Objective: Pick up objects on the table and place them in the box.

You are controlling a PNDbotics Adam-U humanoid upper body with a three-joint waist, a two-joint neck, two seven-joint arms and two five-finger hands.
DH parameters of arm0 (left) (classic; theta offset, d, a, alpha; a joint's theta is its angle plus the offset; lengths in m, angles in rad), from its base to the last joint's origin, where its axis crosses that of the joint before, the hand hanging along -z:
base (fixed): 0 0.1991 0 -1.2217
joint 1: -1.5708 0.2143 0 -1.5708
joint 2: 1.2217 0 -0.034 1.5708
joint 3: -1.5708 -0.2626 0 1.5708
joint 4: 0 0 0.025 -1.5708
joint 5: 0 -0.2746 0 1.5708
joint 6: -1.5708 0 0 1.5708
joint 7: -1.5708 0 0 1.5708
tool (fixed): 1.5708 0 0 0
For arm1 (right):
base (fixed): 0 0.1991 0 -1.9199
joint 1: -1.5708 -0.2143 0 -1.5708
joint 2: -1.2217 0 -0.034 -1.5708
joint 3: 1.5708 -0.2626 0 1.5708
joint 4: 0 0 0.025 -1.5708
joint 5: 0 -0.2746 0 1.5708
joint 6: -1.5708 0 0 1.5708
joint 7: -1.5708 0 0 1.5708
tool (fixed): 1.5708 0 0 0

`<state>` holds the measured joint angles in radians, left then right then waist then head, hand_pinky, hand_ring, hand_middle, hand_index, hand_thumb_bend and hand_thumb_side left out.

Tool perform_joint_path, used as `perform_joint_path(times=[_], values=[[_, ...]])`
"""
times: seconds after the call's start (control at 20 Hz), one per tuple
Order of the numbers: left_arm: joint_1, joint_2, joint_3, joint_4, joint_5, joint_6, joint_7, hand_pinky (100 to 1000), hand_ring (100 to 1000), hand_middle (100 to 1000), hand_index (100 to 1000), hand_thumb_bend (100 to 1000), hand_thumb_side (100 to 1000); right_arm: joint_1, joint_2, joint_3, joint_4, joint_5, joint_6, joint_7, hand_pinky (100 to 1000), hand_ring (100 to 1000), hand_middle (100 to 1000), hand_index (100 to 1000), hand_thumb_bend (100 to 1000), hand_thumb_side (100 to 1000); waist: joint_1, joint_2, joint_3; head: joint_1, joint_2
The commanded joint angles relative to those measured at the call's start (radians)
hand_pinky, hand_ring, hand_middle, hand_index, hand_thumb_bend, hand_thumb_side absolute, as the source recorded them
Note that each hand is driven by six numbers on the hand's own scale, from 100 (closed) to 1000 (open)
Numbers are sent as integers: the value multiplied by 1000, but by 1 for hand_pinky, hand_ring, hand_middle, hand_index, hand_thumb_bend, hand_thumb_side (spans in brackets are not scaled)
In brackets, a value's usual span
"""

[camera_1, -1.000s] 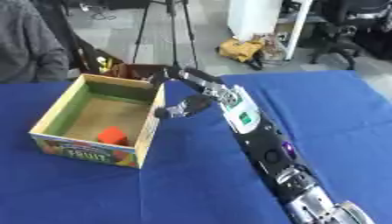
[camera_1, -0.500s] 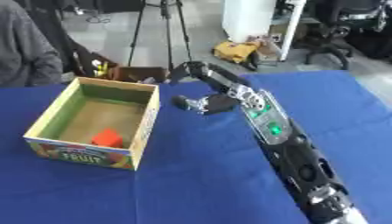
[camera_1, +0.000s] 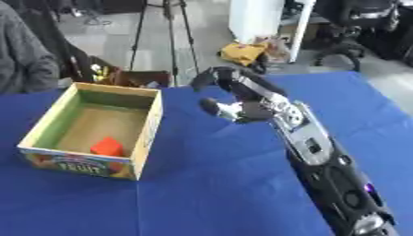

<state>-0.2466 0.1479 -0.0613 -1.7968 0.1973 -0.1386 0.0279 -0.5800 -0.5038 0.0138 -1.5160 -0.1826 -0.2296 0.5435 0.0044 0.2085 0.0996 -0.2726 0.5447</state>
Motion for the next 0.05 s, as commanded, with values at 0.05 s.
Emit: perform_joint_path(times=[0.05], values=[[-9, 22, 18, -9, -7, 2, 16, 438, 818, 439, 587, 608, 787, 2, -38, -23, -25, -59, 24, 14, 971, 803, 746, 692, 384, 579, 0, -18, -2, -1, 3]])
